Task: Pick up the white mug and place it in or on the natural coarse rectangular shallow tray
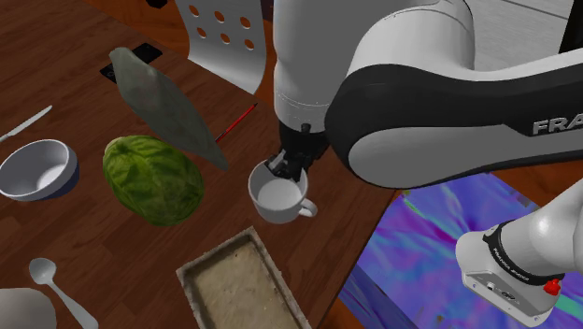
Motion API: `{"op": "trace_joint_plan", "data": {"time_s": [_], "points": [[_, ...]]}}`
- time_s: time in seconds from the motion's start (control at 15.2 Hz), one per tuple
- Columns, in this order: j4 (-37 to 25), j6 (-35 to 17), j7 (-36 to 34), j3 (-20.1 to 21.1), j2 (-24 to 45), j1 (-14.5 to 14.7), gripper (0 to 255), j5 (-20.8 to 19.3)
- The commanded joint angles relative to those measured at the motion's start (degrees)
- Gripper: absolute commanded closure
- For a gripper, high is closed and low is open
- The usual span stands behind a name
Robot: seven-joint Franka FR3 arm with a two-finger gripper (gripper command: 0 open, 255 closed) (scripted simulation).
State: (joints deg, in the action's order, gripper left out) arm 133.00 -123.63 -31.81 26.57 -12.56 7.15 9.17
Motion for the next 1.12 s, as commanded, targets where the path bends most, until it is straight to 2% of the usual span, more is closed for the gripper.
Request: {"op": "trace_joint_plan", "data": {"time_s": [0.0, 0.46, 1.06], "points": [[-1.13, 1.69, 0.08, -0.20, -0.56, -0.01, 255, 0.09], [-4.89, 7.28, 0.31, -0.90, -2.48, -0.05, 255, 0.38], [-6.50, 9.07, -11.81, 7.02, -4.20, 5.05, 255, 2.66]]}}
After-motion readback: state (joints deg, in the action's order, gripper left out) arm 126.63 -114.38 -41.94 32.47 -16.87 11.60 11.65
